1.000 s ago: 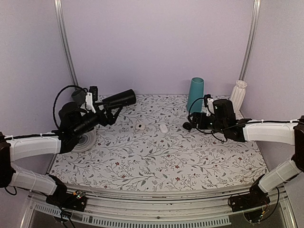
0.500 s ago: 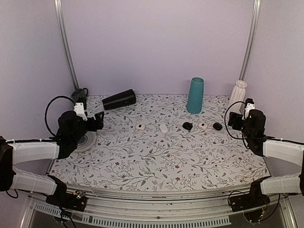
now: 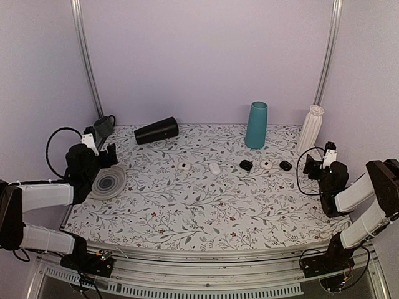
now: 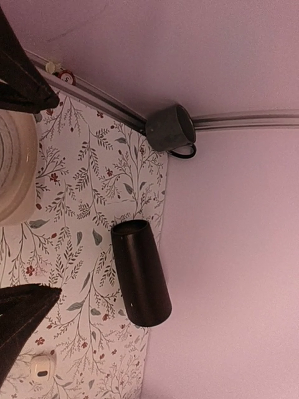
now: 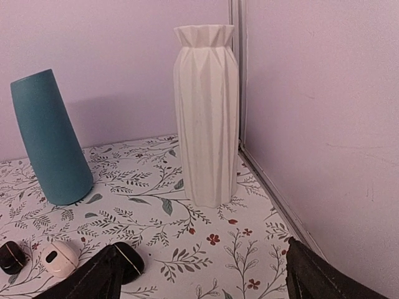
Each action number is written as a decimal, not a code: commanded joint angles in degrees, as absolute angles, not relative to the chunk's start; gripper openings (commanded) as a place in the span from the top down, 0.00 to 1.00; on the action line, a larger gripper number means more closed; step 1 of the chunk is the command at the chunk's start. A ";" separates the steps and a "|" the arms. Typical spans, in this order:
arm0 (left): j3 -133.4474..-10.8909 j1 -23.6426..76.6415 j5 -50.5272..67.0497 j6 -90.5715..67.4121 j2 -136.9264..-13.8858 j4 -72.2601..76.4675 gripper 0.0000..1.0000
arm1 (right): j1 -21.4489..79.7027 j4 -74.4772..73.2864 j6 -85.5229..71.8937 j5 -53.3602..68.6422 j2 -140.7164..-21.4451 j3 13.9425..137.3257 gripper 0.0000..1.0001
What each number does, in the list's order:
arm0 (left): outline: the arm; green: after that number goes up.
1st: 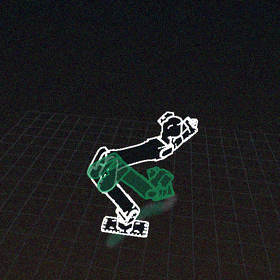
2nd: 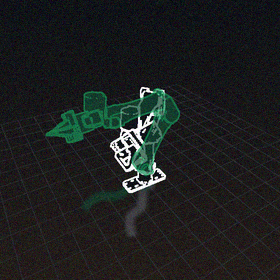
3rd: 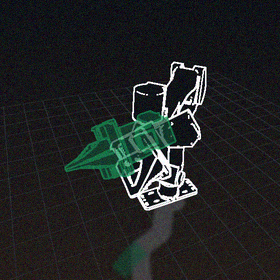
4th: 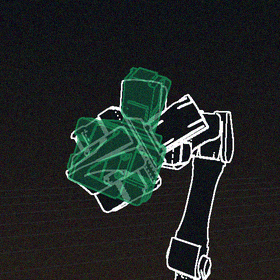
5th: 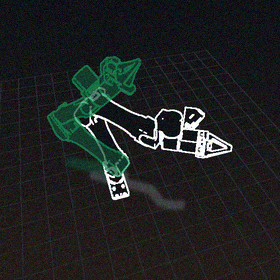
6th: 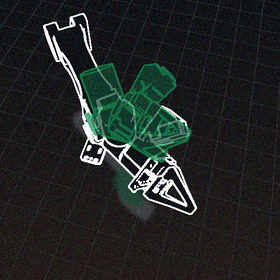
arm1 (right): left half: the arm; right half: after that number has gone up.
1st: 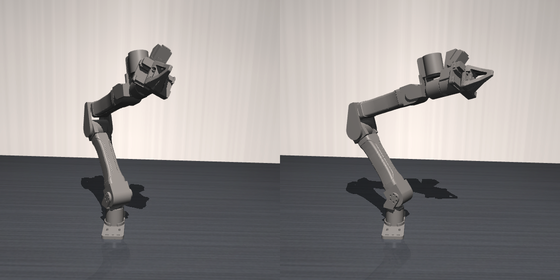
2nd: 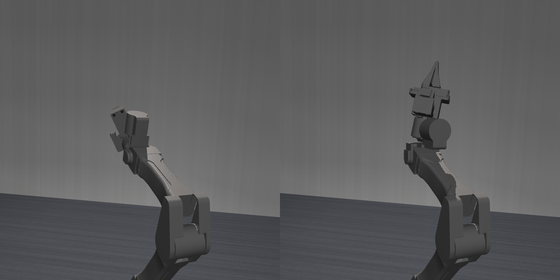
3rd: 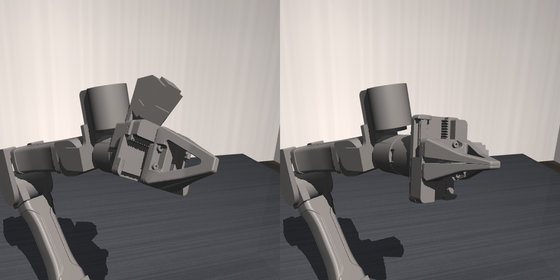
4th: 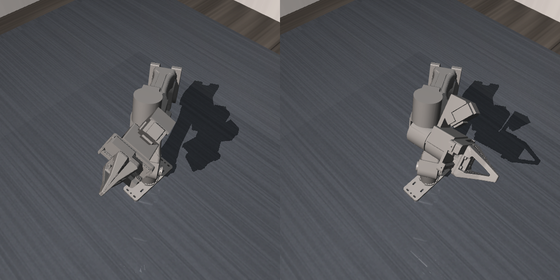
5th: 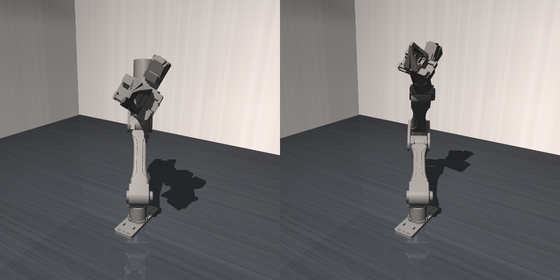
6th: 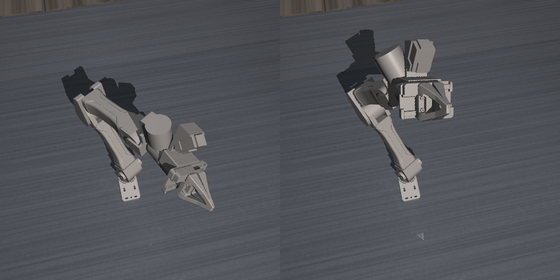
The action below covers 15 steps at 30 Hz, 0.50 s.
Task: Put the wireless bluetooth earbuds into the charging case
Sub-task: Reset both arms
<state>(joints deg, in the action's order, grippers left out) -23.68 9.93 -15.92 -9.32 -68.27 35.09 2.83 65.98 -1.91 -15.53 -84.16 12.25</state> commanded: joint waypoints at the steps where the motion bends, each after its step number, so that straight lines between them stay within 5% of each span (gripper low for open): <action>1: -19.50 7.31 -17.81 -2.98 -69.96 43.95 0.04 | 2.58 79.22 1.60 -12.08 -88.30 11.57 0.06; 11: -5.11 3.64 -12.98 3.29 -91.42 96.64 0.04 | 2.29 76.96 0.86 -11.84 -87.74 12.04 0.01; 15: -7.30 4.05 -11.34 3.53 -88.88 87.66 0.04 | 2.28 76.95 0.88 -11.75 -87.74 12.13 0.01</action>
<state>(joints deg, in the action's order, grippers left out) -5.52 4.12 -14.57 1.06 -90.02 80.25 2.57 74.87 0.34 -12.67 -87.39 12.23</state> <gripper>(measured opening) 0.960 0.989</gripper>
